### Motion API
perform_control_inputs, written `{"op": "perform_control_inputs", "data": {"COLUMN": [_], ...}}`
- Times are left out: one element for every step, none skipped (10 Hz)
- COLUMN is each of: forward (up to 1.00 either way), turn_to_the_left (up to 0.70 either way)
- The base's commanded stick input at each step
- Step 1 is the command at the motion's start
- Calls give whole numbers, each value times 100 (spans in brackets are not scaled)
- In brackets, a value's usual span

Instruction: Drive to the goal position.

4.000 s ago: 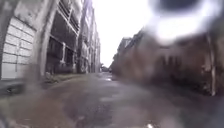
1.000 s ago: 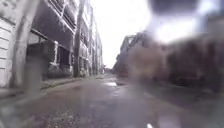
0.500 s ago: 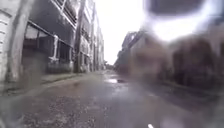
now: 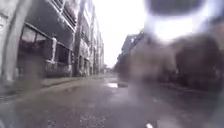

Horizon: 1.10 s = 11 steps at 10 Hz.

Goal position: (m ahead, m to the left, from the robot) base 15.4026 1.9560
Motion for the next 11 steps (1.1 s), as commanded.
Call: {"op": "perform_control_inputs", "data": {"forward": [50,50,50,50,50,50,50,50,50,50,50], "turn_to_the_left": [2,2,2,2,2,2,2,2,2,2,2]}}
